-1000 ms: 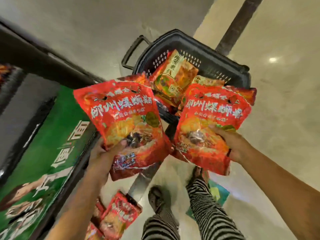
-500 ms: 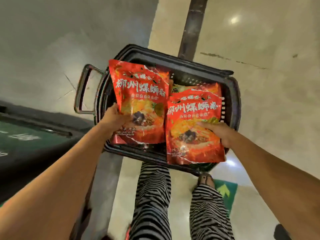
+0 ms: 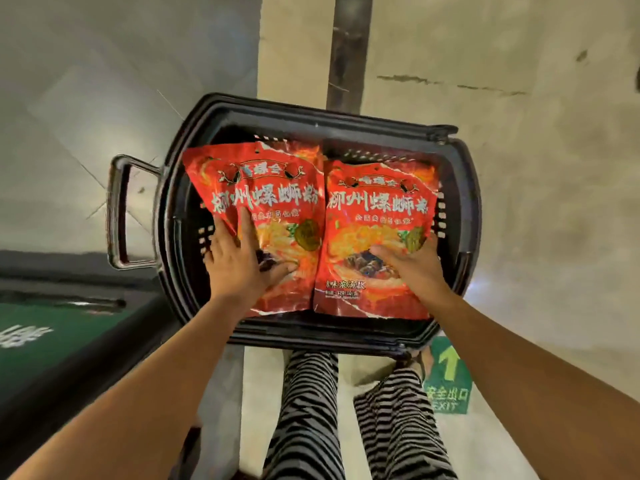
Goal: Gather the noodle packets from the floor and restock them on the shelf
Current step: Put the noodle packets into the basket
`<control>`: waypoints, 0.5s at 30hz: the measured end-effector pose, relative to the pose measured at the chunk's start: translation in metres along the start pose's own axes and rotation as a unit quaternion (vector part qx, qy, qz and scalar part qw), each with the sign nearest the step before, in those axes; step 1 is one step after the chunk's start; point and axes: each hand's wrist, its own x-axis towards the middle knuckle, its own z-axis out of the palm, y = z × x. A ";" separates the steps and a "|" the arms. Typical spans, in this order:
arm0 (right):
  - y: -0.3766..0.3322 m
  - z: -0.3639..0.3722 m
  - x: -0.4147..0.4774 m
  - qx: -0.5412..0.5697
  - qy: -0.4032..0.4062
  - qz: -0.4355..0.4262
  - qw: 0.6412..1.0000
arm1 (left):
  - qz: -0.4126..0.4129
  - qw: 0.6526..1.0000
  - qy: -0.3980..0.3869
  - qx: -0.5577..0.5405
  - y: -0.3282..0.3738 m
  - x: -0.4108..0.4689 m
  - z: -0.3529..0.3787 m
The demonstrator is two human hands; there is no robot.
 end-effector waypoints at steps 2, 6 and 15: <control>0.006 0.002 0.008 -0.003 -0.001 -0.010 1.000 | -0.003 1.000 -0.005 0.007 -0.001 0.007 0.005; 0.011 0.008 0.019 -0.043 0.038 -0.013 0.998 | -0.012 0.999 -0.010 0.036 -0.002 0.014 0.017; -0.008 0.008 0.019 -0.309 0.063 0.010 0.949 | -0.028 0.994 -0.075 0.070 0.004 0.024 0.000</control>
